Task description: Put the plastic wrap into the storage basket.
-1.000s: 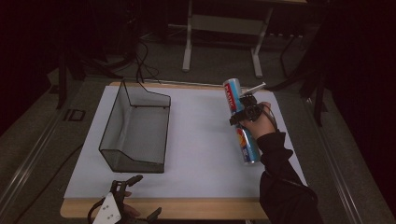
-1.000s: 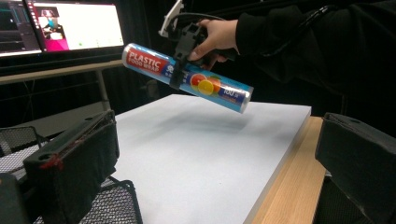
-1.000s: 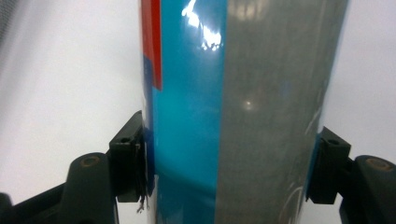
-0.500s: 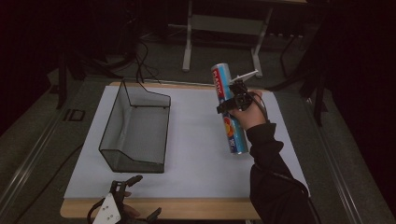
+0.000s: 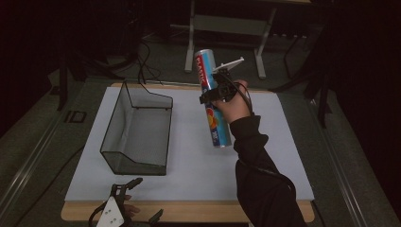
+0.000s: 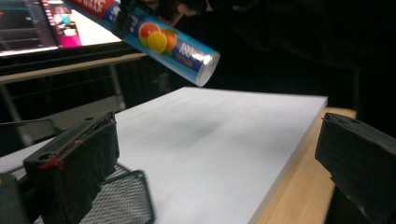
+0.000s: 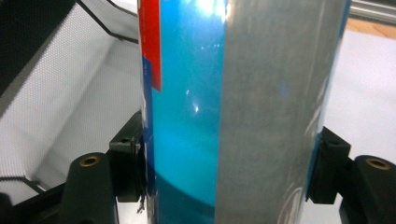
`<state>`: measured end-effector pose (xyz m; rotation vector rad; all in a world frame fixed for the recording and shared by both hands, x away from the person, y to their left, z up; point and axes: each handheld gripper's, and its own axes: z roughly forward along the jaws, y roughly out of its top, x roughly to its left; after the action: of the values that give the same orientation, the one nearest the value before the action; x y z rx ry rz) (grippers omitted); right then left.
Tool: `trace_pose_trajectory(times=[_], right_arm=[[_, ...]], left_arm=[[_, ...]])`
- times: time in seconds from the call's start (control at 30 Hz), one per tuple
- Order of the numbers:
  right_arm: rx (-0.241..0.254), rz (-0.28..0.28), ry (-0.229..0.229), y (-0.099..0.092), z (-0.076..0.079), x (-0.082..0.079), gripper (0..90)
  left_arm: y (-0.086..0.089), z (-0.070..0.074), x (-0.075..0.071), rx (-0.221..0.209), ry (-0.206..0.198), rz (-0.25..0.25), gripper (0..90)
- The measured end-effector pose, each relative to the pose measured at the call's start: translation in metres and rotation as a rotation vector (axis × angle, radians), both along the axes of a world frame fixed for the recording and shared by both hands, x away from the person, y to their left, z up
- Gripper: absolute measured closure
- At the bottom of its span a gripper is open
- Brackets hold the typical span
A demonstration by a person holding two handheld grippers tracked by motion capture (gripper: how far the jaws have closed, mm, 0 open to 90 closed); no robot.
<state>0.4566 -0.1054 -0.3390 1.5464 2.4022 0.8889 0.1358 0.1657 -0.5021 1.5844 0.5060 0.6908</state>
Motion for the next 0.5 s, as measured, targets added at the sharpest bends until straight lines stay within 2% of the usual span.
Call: trace_pose_trajectory(times=[0.07,0.2,0.3,0.37,0.5], right_arm=[[0.004,0.006,-0.005,0.004,0.001,0.000,31.8],[0.043,0.025,-0.003,0.027,0.004,0.002,31.8],[0.056,0.032,-0.007,0.033,0.004,0.002,31.8],[0.088,0.047,-0.021,0.053,0.004,0.001,31.8],[0.135,0.048,-0.027,0.071,0.002,0.000,31.8]], left_arm=[[0.000,0.000,-0.001,0.001,-0.001,-0.006,0.2],[0.000,0.000,-0.002,0.002,-0.001,-0.011,0.2],[0.000,0.000,-0.002,0.005,0.001,-0.013,0.2],[0.000,0.000,-0.002,0.010,-0.002,-0.011,0.2],[-0.001,-0.001,-0.003,0.017,0.002,-0.007,0.2]])
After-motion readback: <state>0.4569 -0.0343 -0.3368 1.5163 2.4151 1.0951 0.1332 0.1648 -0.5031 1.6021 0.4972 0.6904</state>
